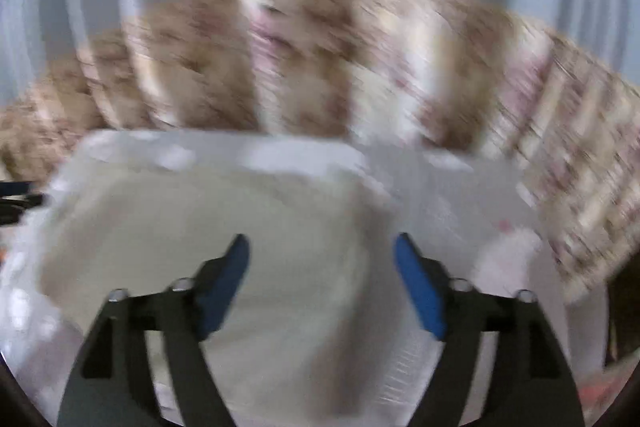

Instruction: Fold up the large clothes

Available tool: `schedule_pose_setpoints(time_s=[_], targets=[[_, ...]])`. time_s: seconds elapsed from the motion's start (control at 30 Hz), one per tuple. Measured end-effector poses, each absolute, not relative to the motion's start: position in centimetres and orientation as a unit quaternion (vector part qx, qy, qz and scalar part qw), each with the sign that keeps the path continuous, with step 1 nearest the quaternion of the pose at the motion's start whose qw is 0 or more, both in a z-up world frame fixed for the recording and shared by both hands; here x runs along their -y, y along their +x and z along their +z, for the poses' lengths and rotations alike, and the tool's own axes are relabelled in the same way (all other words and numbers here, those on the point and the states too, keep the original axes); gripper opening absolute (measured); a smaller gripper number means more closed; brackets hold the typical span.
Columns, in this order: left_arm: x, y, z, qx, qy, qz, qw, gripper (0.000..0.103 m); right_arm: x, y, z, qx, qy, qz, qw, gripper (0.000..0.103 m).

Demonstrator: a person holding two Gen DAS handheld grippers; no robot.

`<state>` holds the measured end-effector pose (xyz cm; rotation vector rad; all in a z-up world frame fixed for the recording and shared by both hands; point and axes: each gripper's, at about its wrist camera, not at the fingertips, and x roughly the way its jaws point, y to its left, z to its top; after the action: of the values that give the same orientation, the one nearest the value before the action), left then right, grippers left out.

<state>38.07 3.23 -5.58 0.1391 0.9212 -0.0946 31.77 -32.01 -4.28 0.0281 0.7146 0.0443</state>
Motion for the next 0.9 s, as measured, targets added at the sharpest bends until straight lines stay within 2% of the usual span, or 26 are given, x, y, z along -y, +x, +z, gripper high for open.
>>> schedule_pose_setpoints(time_s=[0.17, 0.23, 0.3, 0.43, 0.5, 0.63, 0.77, 0.9], targets=[[3.7, 39.9, -6.4, -0.470, 0.063, -0.110, 0.873, 0.090, 24.6, 36.3, -6.2, -0.370, -0.021, 0.086, 0.925, 0.079], [5.5, 41.3, -8.8, -0.499, 0.067, -0.098, 0.858, 0.086, 23.1, 37.7, -8.7, -0.403, -0.021, 0.095, 0.910, 0.077], [5.9, 41.8, -11.0, -0.523, 0.065, -0.093, 0.845, 0.082, 22.4, 38.0, -10.9, -0.424, -0.040, 0.093, 0.900, 0.076], [5.7, 41.3, -13.9, -0.528, 0.085, -0.088, 0.840, 0.087, 21.5, 36.7, -13.8, -0.425, -0.092, 0.092, 0.896, 0.076], [5.5, 41.2, -14.5, -0.522, 0.090, -0.090, 0.844, 0.092, 21.9, 36.8, -14.0, -0.427, -0.094, 0.097, 0.894, 0.076], [5.6, 42.9, -14.9, -0.532, 0.090, -0.087, 0.838, 0.100, 23.1, 39.0, -14.3, -0.437, -0.081, 0.106, 0.889, 0.085], [5.8, 44.1, -15.3, -0.530, 0.083, -0.077, 0.840, 0.100, 23.1, 41.0, -14.6, -0.443, -0.069, 0.094, 0.889, 0.089], [5.6, 43.9, -14.4, -0.533, 0.080, -0.080, 0.838, 0.099, 23.0, 40.1, -12.8, -0.442, -0.052, 0.096, 0.890, 0.088]])
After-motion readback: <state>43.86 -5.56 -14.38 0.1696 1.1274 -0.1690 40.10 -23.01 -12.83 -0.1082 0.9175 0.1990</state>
